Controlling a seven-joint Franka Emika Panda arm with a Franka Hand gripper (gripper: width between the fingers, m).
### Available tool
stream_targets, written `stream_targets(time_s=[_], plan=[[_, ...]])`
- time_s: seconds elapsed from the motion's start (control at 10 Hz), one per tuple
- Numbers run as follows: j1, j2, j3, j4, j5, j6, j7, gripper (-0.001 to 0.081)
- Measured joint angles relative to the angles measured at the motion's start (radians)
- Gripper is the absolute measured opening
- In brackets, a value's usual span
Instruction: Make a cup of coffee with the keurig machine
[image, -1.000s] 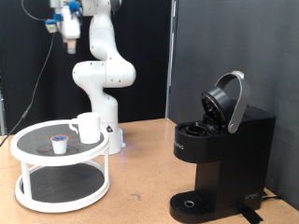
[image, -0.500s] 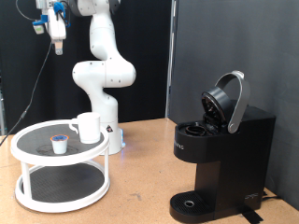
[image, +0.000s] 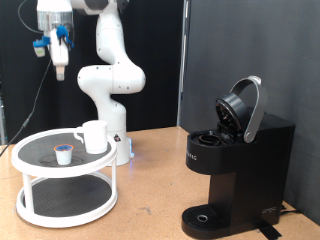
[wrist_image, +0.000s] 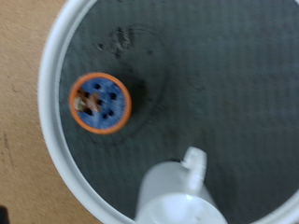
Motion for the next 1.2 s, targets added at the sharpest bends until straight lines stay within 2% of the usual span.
stream_targets(time_s=[0.4,0.7,1.2], plan=[[0.0,0.101,-0.011,-0.089,0.0,0.245,0.027,0.0734],[-0.001,0.166,-0.01,-0.127,0.0,0.344,0.034,0.0734],[-0.002,0.234,-0.009,-0.201,-0.026,0.494,0.06,0.0734]])
